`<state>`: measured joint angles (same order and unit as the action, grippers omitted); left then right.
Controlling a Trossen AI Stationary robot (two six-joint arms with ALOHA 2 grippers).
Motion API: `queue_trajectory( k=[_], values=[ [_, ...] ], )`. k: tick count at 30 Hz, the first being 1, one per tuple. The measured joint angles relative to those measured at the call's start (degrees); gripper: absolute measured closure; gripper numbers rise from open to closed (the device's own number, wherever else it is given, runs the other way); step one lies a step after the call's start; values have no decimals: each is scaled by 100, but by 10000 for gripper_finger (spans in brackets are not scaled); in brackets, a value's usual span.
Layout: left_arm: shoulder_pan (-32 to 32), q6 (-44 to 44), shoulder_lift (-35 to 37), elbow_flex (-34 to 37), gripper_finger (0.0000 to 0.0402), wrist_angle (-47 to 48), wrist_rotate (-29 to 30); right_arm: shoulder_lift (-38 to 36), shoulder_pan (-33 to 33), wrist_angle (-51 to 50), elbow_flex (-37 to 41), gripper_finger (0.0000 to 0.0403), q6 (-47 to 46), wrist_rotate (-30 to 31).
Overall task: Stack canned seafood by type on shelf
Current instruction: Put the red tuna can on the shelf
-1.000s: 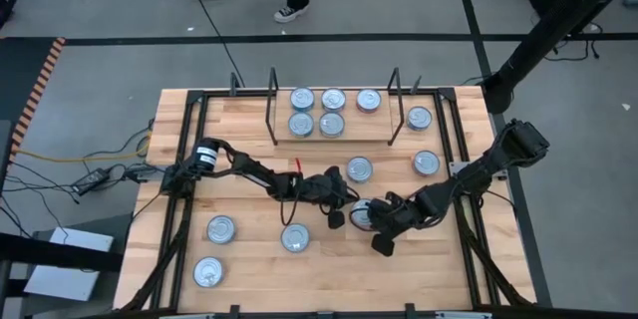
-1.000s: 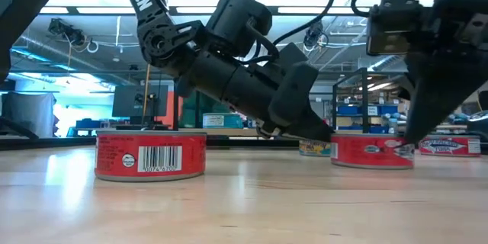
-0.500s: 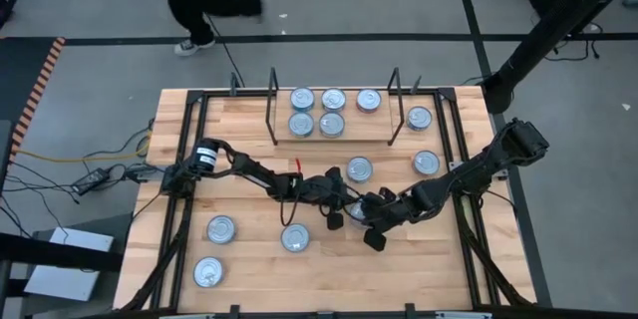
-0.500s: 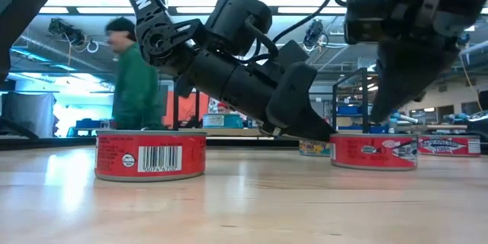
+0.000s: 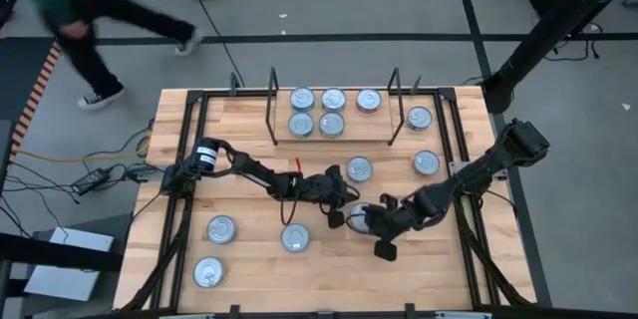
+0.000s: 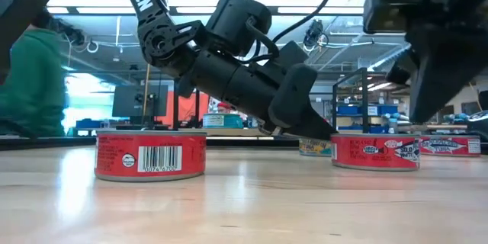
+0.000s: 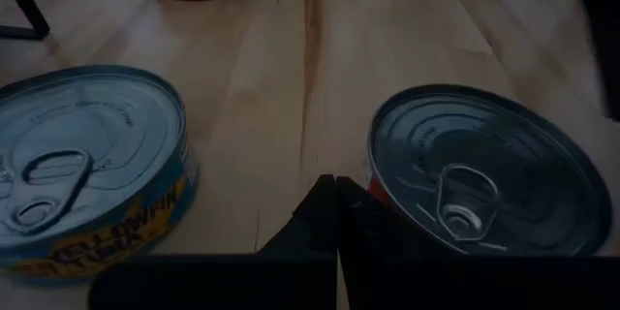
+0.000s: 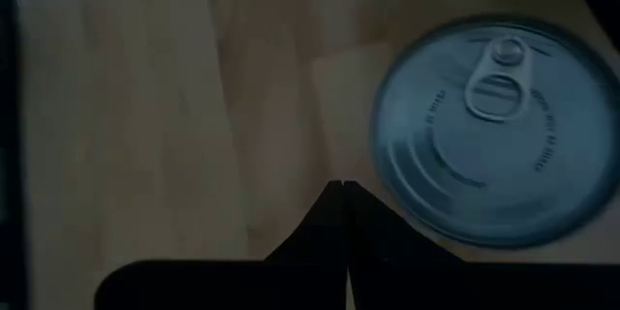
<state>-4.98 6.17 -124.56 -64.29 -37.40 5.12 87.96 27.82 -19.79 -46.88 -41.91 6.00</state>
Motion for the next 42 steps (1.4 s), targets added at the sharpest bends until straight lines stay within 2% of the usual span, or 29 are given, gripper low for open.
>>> queue_trajectory(
  k=[9,15,31,42],
  values=[
    [90,4,1,-2,400,-69,-135,2,-21,298,485,400,20,245],
    [90,36,-91,-9,400,-53,-140,2,-194,349,510,400,15,474],
    [89,169,-183,-31,400,-9,-326,-142,-439,312,128,400,-199,385],
    [86,-295,-184,-31,400,30,-357,-144,-618,215,-109,400,-317,246]
  ],
)
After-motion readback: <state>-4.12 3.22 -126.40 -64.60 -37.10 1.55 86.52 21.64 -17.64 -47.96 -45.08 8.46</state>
